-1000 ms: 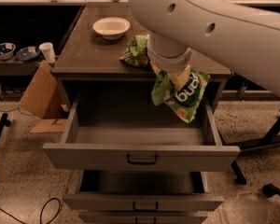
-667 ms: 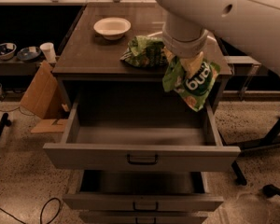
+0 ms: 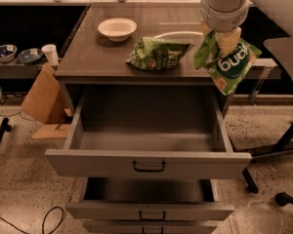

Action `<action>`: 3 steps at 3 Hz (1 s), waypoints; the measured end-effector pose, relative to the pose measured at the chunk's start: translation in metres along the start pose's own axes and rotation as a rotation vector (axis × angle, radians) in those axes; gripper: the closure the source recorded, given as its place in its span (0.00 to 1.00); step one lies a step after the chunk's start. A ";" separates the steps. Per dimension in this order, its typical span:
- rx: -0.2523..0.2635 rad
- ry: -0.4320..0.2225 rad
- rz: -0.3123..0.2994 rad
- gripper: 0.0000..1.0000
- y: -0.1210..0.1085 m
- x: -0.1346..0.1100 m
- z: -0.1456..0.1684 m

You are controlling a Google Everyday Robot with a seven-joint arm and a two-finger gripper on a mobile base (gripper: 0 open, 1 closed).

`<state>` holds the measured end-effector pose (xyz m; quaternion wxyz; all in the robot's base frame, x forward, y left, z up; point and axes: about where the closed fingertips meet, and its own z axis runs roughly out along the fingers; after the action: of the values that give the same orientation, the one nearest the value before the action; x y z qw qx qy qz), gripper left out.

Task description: Pick green rice chip bag from top drawer and place on counter

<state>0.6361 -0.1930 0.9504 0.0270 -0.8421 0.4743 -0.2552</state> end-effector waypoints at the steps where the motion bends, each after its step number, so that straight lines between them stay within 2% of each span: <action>1: 0.000 0.000 0.000 1.00 0.000 0.000 0.000; 3: 0.024 0.040 0.051 1.00 -0.013 0.031 0.002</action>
Offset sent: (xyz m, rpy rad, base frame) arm 0.0213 -0.0241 0.0167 -0.0078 -0.0549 -0.0649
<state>0.6602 -0.2116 0.9646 0.0341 -0.8240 0.4932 -0.2769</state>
